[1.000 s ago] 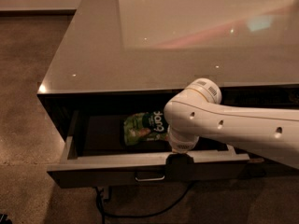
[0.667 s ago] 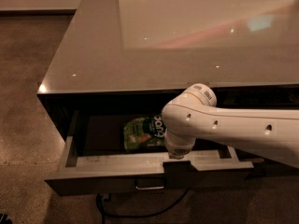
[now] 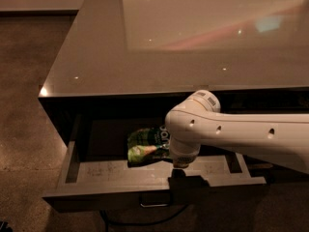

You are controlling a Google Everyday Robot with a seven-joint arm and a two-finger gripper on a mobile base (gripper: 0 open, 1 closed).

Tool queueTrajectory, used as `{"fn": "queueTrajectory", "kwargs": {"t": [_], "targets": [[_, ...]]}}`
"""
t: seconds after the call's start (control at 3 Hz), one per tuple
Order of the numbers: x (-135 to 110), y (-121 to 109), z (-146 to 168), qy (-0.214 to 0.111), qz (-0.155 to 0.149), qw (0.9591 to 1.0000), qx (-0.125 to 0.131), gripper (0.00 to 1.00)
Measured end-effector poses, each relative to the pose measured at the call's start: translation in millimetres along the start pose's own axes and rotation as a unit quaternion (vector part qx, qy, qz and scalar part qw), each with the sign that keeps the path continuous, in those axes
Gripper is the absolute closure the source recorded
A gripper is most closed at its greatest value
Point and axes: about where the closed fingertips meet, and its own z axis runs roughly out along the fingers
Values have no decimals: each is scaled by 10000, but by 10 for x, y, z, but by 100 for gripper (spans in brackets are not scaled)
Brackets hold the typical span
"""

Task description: Open top drawer

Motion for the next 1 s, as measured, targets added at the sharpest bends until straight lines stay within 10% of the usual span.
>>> {"fn": "queueTrajectory", "kwargs": {"t": [1.0], "targets": [[167,243,-98,173,76,9997,-122,100]]}}
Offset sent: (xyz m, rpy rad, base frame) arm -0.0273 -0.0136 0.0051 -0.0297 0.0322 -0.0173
